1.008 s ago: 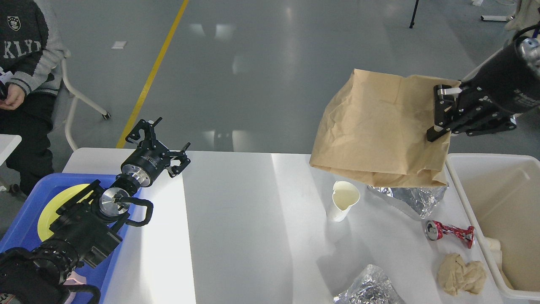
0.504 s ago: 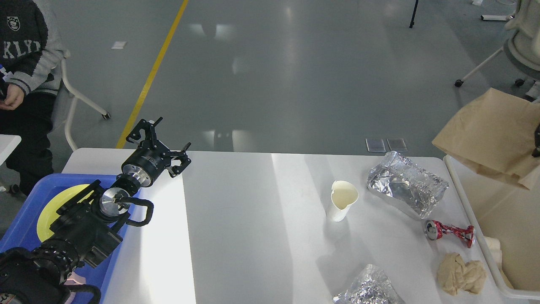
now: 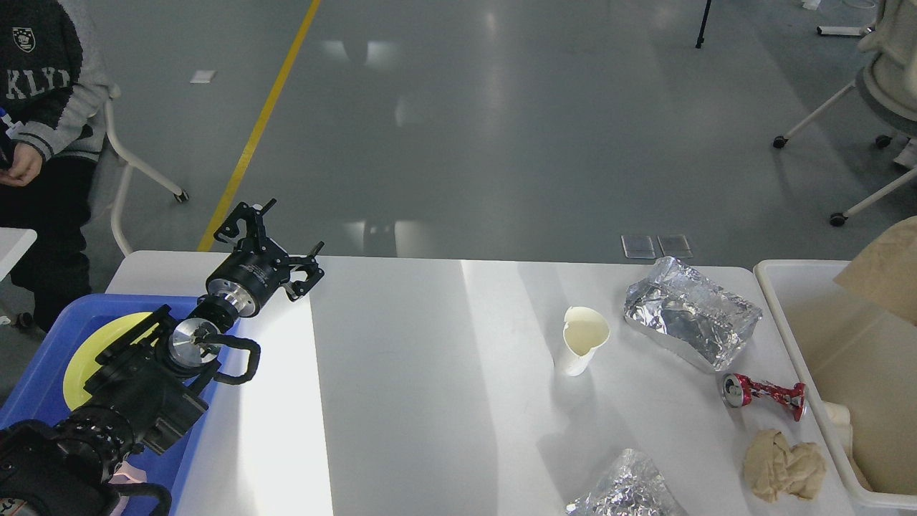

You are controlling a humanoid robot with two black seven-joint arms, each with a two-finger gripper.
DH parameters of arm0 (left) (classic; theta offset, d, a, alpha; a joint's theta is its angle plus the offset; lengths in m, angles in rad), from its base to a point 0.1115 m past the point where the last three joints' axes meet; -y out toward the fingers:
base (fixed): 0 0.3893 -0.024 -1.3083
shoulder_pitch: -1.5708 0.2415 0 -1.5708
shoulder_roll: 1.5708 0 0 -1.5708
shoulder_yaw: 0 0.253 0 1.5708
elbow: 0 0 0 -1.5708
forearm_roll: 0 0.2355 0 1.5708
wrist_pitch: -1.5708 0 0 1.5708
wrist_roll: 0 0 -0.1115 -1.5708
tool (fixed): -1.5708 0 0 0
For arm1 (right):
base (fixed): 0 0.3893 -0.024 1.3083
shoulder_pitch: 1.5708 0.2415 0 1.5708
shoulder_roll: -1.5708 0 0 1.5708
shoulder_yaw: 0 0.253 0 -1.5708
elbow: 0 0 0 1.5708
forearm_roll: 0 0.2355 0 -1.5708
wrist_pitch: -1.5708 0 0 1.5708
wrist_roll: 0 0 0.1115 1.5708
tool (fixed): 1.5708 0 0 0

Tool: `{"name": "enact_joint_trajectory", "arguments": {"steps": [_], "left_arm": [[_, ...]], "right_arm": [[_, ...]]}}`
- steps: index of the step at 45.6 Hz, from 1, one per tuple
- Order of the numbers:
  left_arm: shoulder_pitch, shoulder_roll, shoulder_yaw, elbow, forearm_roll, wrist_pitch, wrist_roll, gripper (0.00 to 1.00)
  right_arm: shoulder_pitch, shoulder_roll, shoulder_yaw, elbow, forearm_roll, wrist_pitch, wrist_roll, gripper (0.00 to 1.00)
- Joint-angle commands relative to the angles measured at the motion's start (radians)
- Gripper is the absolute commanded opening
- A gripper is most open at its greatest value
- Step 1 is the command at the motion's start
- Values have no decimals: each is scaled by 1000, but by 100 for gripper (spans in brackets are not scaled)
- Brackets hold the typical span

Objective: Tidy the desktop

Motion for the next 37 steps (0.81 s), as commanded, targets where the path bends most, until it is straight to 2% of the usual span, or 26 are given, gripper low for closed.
{"name": "enact_joint_trajectory", "arguments": {"steps": [1,5,17,18,20,22,37], "left_arm": [[0,0,0,0,0,0,0,99],[0,0,0,0,0,0,0,99],[0,0,0,1,0,0,-1,99],[0,0,0,0,0,0,-1,99],[0,0,0,0,-1,0,0,99],[0,0,0,1,-1,0,-1,99],[2,0,1,1,0,0,-1,99]], "right_arm": [[-149,83,31,-170,116,-39,0,0],[-195,111,31,-218,145,-39,0,0],[-200,114,30,-218,144,-42,0,0],[-200,114,30,-218,144,-42,1,8],[-200,114,28,-218,141,-42,1,36],[-200,113,22,-218,133,-37,0,100],[-200,113,22,-218,130,-34,-9,100]]}}
